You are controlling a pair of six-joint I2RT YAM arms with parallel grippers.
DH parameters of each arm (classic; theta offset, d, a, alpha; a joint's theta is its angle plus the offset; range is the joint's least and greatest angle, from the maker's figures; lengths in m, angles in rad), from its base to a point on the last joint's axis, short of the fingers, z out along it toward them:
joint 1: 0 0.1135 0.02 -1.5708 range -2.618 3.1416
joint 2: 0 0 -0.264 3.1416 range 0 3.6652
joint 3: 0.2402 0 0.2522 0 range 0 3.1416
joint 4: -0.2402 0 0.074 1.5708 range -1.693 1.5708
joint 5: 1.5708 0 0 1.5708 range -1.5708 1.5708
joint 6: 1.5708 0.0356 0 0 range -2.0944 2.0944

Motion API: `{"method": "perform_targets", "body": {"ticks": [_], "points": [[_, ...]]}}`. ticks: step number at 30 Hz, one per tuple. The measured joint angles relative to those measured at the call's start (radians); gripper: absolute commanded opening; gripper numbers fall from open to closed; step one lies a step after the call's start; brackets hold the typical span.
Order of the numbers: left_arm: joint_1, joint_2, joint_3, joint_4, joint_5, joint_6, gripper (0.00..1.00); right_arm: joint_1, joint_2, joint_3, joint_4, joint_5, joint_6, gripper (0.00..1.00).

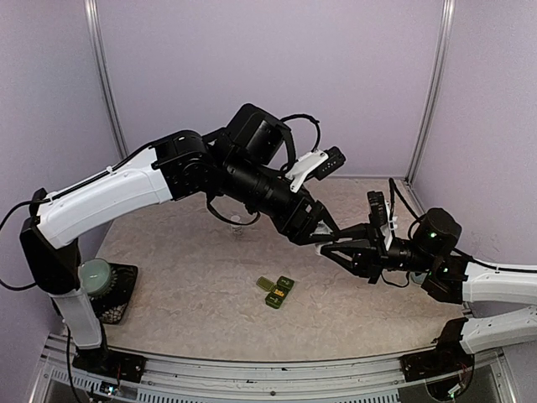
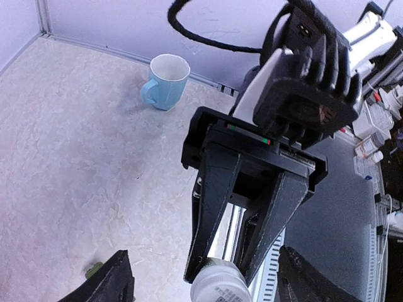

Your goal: Sort the pills into containers

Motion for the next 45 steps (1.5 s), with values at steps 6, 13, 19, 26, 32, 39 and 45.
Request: {"method": "perform_targets", "body": {"ticks": [6, 13, 19, 26, 32, 39, 45], "points": [[0.003, -0.011, 0.01, -0.003, -0.065, -0.037, 0.99, 0.0, -0.001, 0.005, -0.024, 0.031, -0.004, 0.16], [0.021, -0.011, 0.018, -0.026, -0.119, -0.082, 0.99, 0.0, -0.005, 0.025, -0.059, 0.069, -0.023, 0.16], [0.033, -0.011, 0.02, -0.032, -0.153, -0.104, 0.99, 0.0, -0.008, 0.029, -0.08, 0.081, -0.031, 0.16], [0.034, -0.011, 0.02, -0.032, -0.157, -0.111, 0.99, 0.0, -0.016, 0.029, -0.092, 0.093, -0.035, 0.16], [0.034, -0.011, 0.02, -0.032, -0.156, -0.112, 0.99, 0.0, -0.017, 0.029, -0.093, 0.105, -0.037, 0.16], [0.034, -0.011, 0.018, -0.032, -0.152, -0.112, 0.99, 0.0, -0.02, 0.029, -0.091, 0.124, -0.036, 0.16], [0.034, -0.012, 0.014, -0.031, -0.153, -0.112, 0.99, 0.0, -0.03, 0.029, -0.088, 0.132, -0.036, 0.16]]}}
